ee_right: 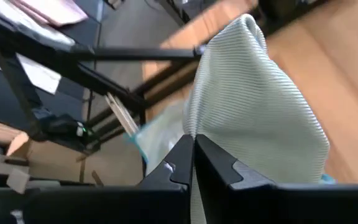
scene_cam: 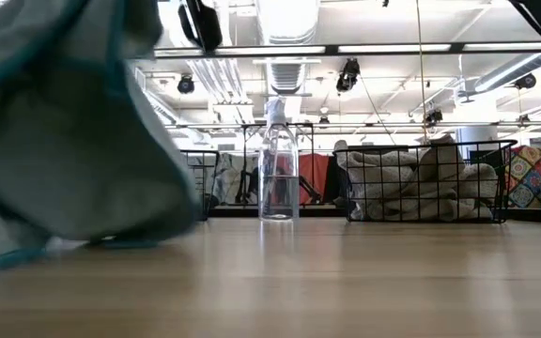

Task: Sort microfiber towel by color & place in baskets
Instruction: Put the blue microfiber towel into the left black wire basket

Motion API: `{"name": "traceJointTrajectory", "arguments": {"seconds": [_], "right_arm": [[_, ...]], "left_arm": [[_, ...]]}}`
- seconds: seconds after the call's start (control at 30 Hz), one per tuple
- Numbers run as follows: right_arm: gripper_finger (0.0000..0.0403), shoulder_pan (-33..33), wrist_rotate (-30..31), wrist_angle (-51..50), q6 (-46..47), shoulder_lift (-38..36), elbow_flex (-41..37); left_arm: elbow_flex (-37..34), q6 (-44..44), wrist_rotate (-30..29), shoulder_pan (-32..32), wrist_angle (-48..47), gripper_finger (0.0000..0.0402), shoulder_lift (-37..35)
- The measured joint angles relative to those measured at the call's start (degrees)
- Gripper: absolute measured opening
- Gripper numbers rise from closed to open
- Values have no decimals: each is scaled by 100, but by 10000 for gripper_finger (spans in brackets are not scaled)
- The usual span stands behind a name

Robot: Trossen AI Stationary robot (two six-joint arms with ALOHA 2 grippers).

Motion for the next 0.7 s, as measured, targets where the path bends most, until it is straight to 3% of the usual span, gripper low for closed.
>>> {"name": "traceJointTrajectory", "arguments": {"seconds": [0.53,0.7], "right_arm": [[8,-835,341,81,-604,-6,921],[8,-1195,404,608,-745,-6,1255]], "left_arm": [[0,0,-4,0,-239,113,-607],[0,0,-9,0,-328,113,-776]]}}
